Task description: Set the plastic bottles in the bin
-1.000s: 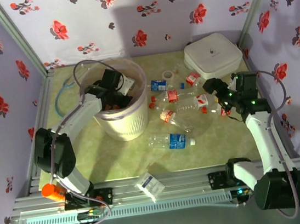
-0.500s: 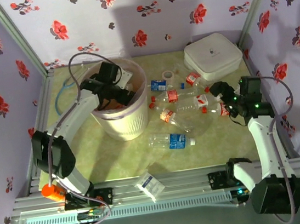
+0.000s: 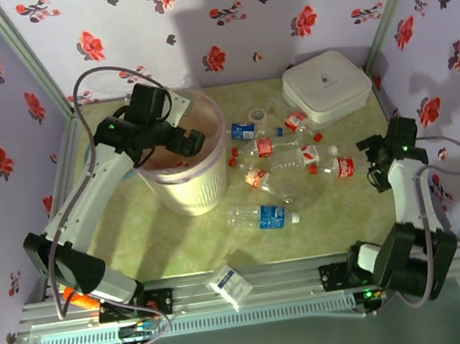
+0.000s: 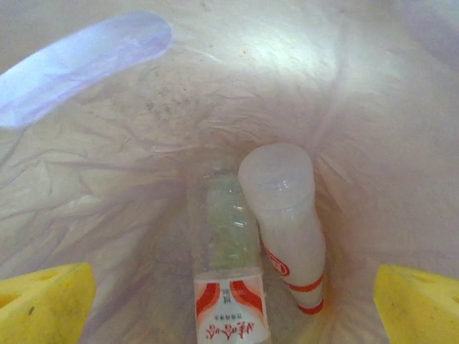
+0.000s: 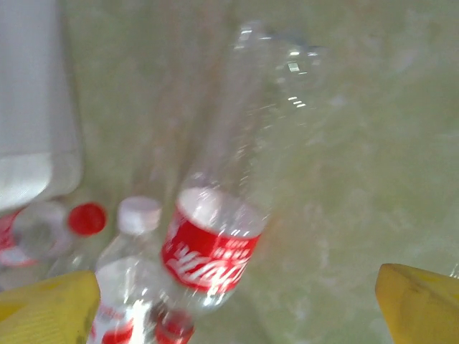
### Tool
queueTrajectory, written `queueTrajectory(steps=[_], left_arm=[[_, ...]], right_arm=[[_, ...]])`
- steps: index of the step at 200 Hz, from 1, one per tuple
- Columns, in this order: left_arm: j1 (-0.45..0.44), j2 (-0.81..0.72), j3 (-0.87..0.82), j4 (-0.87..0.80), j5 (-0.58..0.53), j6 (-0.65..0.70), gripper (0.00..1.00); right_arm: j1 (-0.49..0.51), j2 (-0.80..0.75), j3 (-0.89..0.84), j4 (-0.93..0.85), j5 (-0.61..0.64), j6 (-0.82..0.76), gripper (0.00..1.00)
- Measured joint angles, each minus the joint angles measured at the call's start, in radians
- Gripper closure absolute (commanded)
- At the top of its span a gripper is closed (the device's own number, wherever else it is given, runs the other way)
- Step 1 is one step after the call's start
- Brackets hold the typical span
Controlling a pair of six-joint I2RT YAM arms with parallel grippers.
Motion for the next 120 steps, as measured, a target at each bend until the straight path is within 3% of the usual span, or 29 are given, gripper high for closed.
queueTrajectory(steps=[120], left_arm=[[-0.05,-0.099,0.132,-0.076,-0.048,-0.001,0.0]], right_arm=[[-0.104,0.31,0.027,0.181,-0.014,0.079,0.01]])
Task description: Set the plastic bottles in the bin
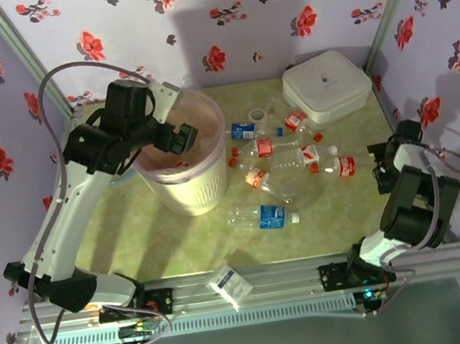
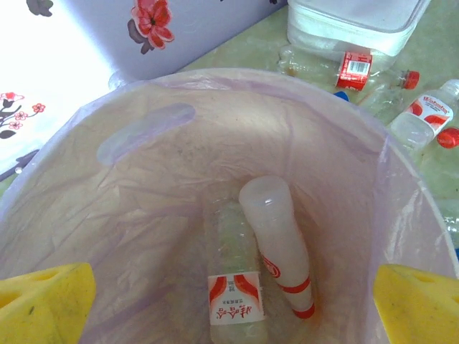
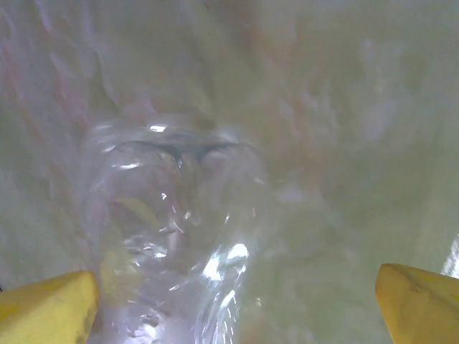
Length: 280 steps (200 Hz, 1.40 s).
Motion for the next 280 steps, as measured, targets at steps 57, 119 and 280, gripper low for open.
queueTrajectory(steps=[57,119,280], left_arm=[[-0.022,-0.023,0.0,-0.019,-0.032,-0.009,0.0],[-0.023,-0.048,-0.014,-0.02,-0.051,-0.015,0.0],[-0.084,-0.053,-0.053,-0.003,-0.057,-0.034,0.0]], right_arm=[[0.0,0.126,0.053,0.072,-0.011,0.015,0.04],[-0.005,0.164,0.082,0.032,-0.012,0.013,0.17],[-0.013,-0.105,0.001,0.017,-0.026,-0.071,0.48]])
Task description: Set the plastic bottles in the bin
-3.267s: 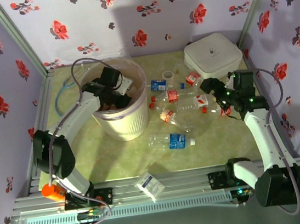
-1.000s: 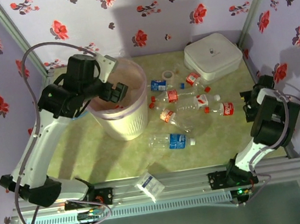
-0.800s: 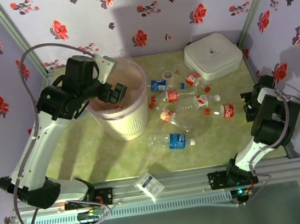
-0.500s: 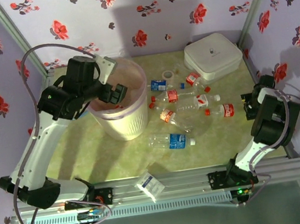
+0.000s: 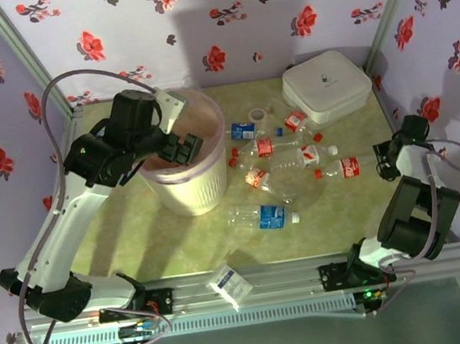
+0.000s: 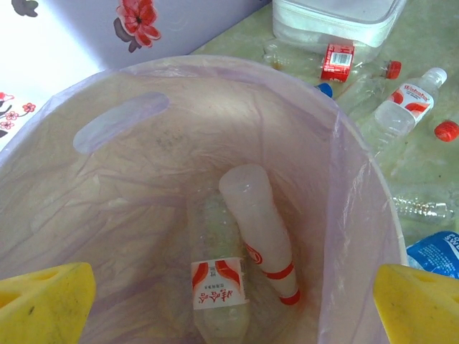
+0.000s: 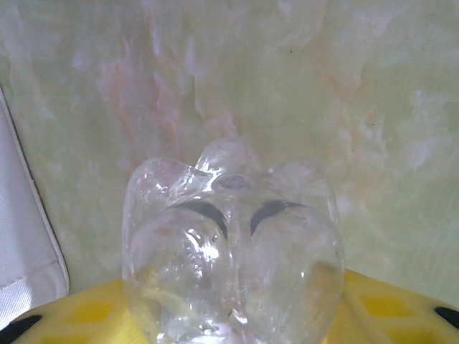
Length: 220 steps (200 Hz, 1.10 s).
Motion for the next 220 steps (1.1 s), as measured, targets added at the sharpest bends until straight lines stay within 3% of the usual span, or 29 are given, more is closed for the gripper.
queueTrajectory(steps=[64,93,139,174,220], left_arm=[[-0.038,0.003,-0.001,-0.002,0.002,-0.005,0.0],[-0.076,0.035,0.055,-0.01,0.02,-0.005,0.0],[-0.146,0.128,0.191,-0.016,0.06,-0.005,0.0],[-0.171,0.216,0.28,-0.034,0.105,-0.008,0.0],[-0.201,0.311,0.36,-0.046,0.167,-0.027,0.0]], right_arm=[[0.0,-0.114,-0.053,-0.017,-0.116,-0.043,0.6],[0.026,-0.199,-0.051,-0.023,-0.198,-0.102,0.61],[0.192,-0.292,0.056,-0.039,-0.362,-0.195,0.61],[0.296,-0.341,0.093,0.034,-0.49,-0.18,0.61],[0.461,-0.344,0.114,0.181,-0.57,-0.116,0.6]])
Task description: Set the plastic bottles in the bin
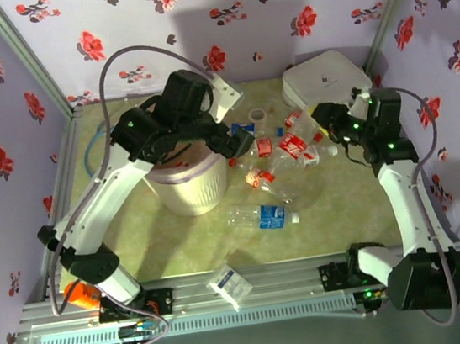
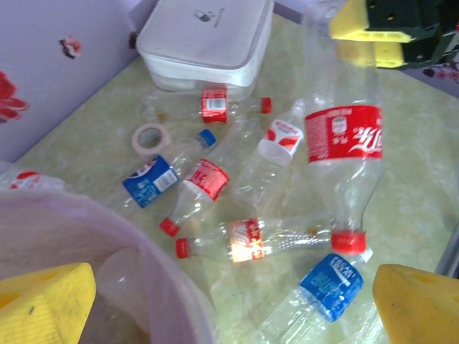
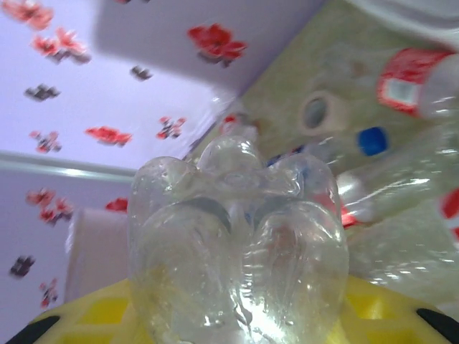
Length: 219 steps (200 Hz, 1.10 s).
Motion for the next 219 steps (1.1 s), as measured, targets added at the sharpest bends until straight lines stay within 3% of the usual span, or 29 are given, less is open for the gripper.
queueTrajectory(steps=[72,124,155,202,219], left_arm=[[-0.027,0.122,0.099,-0.014,0.078,-0.027,0.0],[-0.032,0.177,0.105,-0.014,0.124,-0.039,0.02],[-0.032,0.19,0.105,-0.013,0.13,-0.05,0.12],[-0.024,0.191,0.105,-0.006,0.112,-0.06,0.38],[-0.024,0.191,0.106,-0.005,0.111,-0.058,0.43]], right_arm=[[0.25,0.023,0.014,0.233,-0.01,0.078,0.6],[0.32,0.037,0.027,0.327,0.016,0.087,0.6],[0.328,0.037,0.029,0.371,0.021,0.096,0.6],[0.328,0.037,0.029,0.387,0.023,0.106,0.6],[0.328,0.037,0.029,0.389,0.027,0.109,0.6]])
